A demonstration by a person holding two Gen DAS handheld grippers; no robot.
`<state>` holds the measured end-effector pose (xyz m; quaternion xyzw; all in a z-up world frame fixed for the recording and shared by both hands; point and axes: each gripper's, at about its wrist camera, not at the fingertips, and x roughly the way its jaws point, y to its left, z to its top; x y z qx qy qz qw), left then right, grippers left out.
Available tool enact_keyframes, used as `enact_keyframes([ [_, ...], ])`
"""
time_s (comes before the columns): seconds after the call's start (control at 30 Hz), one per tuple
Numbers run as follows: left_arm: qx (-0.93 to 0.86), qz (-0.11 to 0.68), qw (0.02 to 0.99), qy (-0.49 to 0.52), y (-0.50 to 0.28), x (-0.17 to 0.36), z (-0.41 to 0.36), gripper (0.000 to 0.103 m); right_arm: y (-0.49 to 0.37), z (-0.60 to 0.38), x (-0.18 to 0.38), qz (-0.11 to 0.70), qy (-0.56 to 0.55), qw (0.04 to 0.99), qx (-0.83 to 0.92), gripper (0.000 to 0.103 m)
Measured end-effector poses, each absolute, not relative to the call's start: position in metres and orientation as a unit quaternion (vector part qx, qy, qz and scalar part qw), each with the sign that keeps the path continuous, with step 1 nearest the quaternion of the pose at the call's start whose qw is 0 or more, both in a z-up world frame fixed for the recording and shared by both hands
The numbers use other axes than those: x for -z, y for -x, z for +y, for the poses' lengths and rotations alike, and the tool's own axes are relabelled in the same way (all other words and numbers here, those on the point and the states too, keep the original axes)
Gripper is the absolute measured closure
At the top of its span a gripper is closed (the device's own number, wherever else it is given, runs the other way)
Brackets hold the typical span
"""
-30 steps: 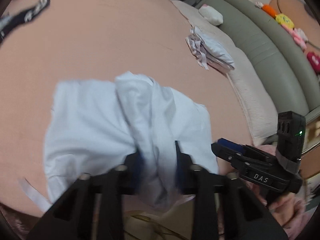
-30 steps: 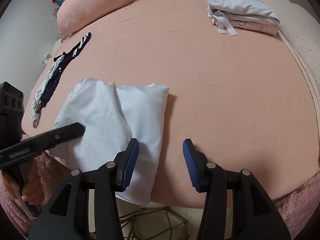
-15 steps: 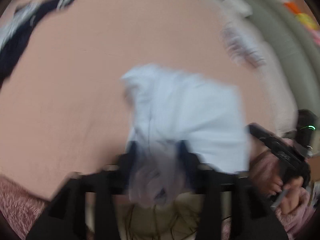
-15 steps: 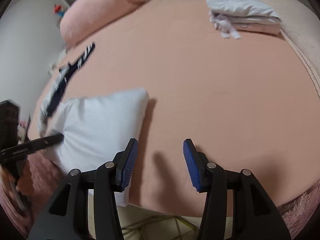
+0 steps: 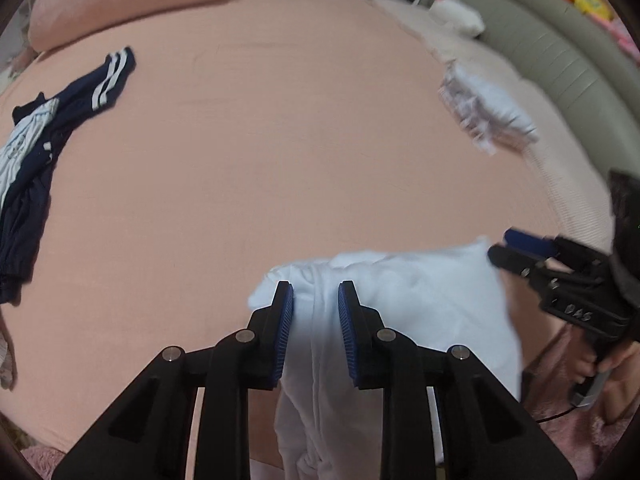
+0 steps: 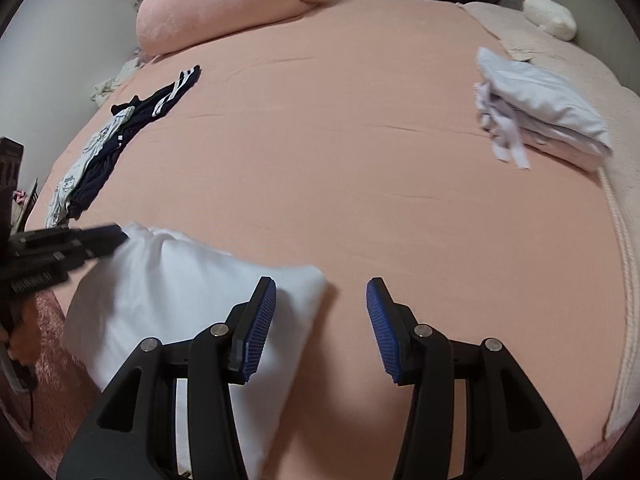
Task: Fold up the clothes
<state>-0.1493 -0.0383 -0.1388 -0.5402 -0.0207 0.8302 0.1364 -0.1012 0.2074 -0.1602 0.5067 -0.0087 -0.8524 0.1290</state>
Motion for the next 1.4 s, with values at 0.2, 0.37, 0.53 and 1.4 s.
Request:
enact_keyframes([
  [0.2, -0.844, 0.007, 0.147, 0.515, 0.133, 0.131, -0.031, 0.083, 0.108, 0.203, 0.186, -0.035, -0.519, 0.134, 0.844, 0.054],
  [0.37, -0.847, 0.028, 0.171, 0.503, 0.132, 0.119, -0.019, 0.083, 0.106, 0.207, 0.188, -0.052, -0.513, 0.131, 0.846, 0.051],
  [0.53, -0.832, 0.066, 0.167, 0.525, 0.137, 0.133, -0.007, 0.094, 0.105, 0.207, 0.190, -0.058, -0.512, 0.131, 0.847, 0.051],
  [1.4, -0.844, -0.208, 0.067, 0.490, 0.130, 0.135, -0.089, 0.097, 0.102, 0.231, 0.185, -0.085, -0.494, 0.101, 0.859, 0.046],
])
